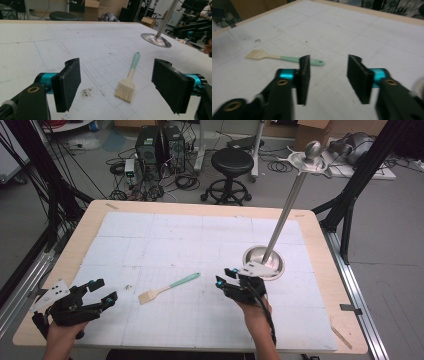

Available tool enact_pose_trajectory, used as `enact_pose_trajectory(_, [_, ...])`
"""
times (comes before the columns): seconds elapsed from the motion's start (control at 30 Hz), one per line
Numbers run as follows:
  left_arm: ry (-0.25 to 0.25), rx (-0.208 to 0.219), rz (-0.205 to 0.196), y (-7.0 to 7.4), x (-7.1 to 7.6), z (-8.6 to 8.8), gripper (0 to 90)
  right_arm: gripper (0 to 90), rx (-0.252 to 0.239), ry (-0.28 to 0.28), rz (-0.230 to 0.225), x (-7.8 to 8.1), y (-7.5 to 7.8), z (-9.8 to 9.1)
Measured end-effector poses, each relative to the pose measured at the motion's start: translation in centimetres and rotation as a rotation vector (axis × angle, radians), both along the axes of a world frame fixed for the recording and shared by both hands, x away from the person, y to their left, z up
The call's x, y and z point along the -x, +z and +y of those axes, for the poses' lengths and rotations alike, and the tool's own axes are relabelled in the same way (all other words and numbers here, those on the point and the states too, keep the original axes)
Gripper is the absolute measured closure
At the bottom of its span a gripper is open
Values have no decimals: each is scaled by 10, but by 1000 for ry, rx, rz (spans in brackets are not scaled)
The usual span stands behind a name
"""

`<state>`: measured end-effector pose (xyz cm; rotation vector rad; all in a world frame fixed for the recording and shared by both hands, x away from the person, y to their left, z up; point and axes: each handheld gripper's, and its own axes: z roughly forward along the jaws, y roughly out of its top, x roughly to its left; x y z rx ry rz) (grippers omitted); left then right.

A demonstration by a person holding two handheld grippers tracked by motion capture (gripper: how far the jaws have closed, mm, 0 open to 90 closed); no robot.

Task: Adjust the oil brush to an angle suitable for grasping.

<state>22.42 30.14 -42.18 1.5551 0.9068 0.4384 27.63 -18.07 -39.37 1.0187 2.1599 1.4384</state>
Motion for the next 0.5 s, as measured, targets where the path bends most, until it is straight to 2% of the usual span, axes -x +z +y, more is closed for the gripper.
enact_pose_trajectory(0.07, [-5,-9,-1,0,0,-1,228,361,-10,-17,-25,12,2,-16])
enact_pose_trajectory(0.1, [-5,-9,-1,0,0,-1,226,361,-10,-17,-25,12,2,-16])
enact_pose_trajectory(0.13, [-8,-12,1,-1,0,-3,226,253,7,-46,-44,25,2,-33])
enact_pose_trajectory(0.2, [-10,-13,-2,-1,0,-4,223,208,25,-74,-68,35,2,-46])
enact_pose_trajectory(0.27, [-15,-3,-11,0,0,-4,217,181,9,-103,-84,45,3,-61])
enact_pose_trajectory(0.3, [-15,-3,-11,0,0,-4,215,181,9,-103,-84,45,3,-61])
enact_pose_trajectory(0.33, [-17,-2,-15,0,1,-4,214,161,-4,-135,-115,53,4,-75])
enact_pose_trajectory(0.4, [-21,-3,-15,0,0,-5,214,161,-20,-149,-145,60,4,-87])
enact_pose_trajectory(0.5, [-22,0,-13,-1,0,-5,214,161,-33,-186,-148,66,4,-100])
